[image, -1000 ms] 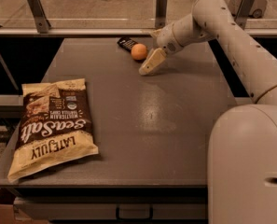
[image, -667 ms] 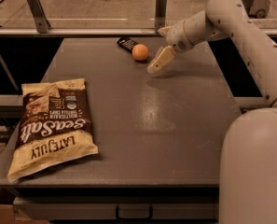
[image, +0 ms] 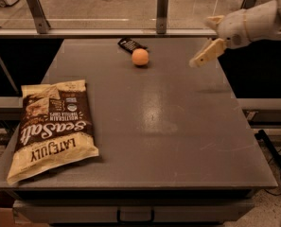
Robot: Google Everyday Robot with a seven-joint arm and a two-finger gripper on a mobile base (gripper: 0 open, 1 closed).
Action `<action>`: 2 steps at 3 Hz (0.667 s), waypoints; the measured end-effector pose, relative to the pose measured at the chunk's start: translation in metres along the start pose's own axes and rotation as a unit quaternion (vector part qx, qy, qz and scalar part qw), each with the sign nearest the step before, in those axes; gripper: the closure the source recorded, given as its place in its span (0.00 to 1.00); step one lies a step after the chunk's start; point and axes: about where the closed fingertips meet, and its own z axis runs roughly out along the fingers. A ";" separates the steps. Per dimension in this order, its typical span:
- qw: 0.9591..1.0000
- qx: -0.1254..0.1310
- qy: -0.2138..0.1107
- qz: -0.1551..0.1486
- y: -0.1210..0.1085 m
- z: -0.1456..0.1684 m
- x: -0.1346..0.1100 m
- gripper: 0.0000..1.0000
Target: Move orange near rxbar chocolate
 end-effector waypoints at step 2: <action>0.999 0.034 -0.024 0.015 0.001 -0.071 0.006 0.00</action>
Offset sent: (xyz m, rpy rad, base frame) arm -0.0257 -0.0401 0.0268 0.0438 -0.0301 -0.0403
